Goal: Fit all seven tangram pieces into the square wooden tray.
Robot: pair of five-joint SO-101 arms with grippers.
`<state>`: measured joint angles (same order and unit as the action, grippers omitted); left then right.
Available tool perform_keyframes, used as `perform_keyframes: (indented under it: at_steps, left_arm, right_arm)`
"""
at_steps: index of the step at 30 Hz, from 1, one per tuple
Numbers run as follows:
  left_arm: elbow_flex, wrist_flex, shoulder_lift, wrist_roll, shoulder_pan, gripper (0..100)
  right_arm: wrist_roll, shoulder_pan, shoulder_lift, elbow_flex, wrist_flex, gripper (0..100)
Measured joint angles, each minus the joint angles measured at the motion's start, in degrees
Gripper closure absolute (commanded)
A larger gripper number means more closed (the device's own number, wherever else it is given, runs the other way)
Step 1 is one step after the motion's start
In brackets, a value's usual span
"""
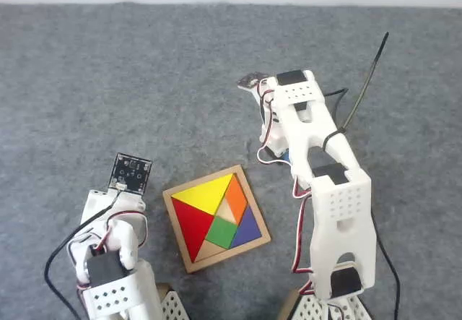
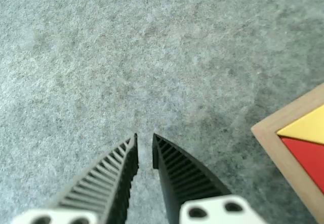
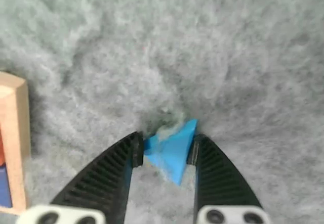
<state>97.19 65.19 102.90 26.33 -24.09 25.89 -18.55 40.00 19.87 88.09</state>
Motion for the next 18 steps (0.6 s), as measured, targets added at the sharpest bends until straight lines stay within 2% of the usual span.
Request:
perform_keyframes:
  at_steps: [18]
  left_arm:
    - [0.00,0.00,0.00,0.00,0.00,94]
  right_arm:
    - [0.18,-0.35,-23.82,-0.79,12.31,92.3]
